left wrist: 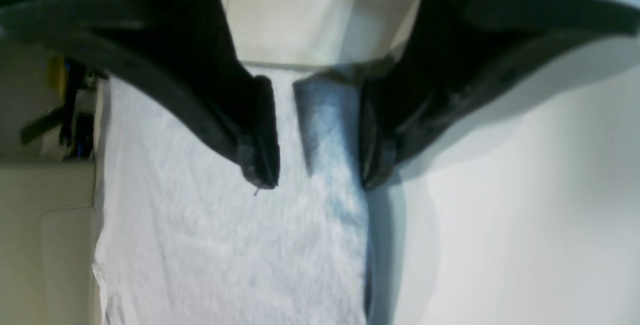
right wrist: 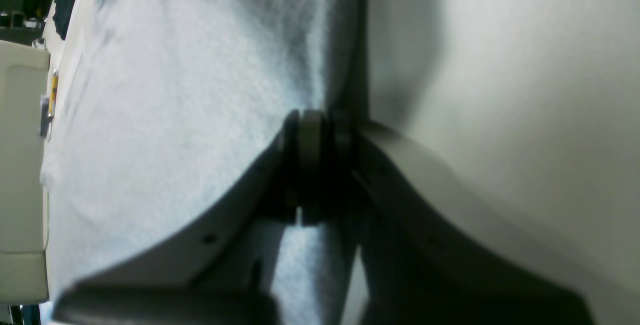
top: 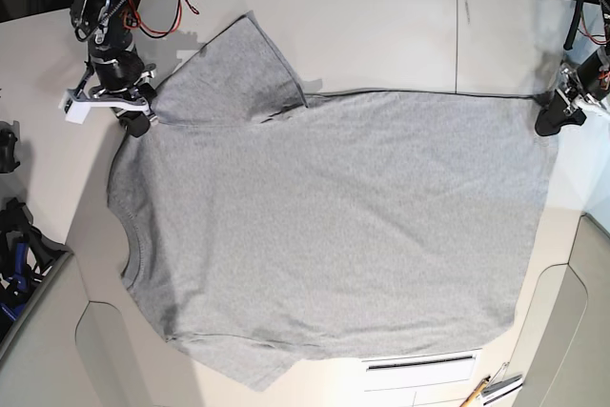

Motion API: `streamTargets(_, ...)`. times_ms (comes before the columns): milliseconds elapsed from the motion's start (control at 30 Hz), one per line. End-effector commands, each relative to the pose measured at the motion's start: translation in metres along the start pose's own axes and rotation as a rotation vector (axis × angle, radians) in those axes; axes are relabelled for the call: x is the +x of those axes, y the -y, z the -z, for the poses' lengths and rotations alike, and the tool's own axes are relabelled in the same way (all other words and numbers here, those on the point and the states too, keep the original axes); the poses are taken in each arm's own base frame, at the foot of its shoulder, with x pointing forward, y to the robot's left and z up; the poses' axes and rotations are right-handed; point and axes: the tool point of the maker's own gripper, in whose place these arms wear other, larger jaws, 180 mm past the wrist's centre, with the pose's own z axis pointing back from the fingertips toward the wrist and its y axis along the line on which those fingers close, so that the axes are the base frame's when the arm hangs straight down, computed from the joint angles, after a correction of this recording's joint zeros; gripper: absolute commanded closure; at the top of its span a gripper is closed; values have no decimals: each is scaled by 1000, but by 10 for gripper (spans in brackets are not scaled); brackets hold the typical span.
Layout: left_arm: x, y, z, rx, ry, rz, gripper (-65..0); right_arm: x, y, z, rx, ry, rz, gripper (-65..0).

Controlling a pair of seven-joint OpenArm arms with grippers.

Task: Fold the T-shirt properly
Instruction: 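Close both grippers on the shirt's shoulder corners, then lift the shirt with both grippers and drag it toward the robot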

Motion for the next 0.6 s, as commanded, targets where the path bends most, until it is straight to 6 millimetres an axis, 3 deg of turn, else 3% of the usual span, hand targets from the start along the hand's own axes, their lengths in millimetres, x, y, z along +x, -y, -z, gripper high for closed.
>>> streamTargets(0,-9,-10,-7,38,-59,11,-215,-4,4,-2,-19,-29,-12,0)
streamTargets(200,8,-8,-17,11,9,-8,0,-9,5,-3,-21,-53,-14,0)
streamTargets(400,16,-9,-23,15,13,22,0,2,-2,-8,-7,-69,-61,0)
streamTargets(567,20,-15,-33,34,-2,39,0,23,-1,-27,-17,-47,-166,0)
